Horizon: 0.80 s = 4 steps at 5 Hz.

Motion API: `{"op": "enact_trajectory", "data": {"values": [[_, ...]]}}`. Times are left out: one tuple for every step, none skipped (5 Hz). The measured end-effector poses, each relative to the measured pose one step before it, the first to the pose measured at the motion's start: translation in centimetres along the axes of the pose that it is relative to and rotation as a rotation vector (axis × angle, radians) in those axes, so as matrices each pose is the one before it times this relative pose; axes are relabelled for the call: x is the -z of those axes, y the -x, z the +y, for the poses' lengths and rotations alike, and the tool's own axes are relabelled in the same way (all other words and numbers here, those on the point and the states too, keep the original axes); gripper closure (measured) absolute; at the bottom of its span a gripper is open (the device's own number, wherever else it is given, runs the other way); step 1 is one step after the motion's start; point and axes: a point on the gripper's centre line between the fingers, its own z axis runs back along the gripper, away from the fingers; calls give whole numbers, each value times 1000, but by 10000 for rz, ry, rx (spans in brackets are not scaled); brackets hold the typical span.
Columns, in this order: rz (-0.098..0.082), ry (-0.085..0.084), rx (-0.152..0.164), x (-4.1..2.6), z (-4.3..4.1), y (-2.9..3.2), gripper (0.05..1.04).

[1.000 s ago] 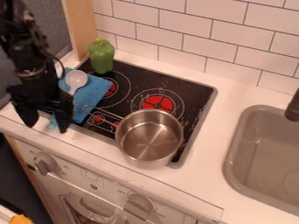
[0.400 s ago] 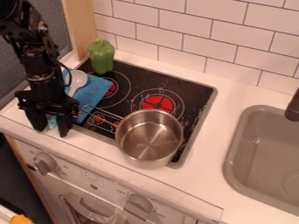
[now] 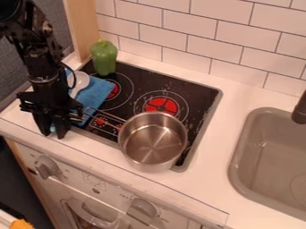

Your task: Move the ladle to the right side of burner.

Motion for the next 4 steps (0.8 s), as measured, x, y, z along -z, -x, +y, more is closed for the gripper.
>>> {"op": "enact_trajectory", "data": {"values": [[-92,-378,-407,-2841,-51,731,749],[-27,-543,-228,-2830,-1095,-54,749],[-642,530,1031,-1810,-3840,-2466,749],[-5,358,1112,778,-4571,-2742,749]]}}
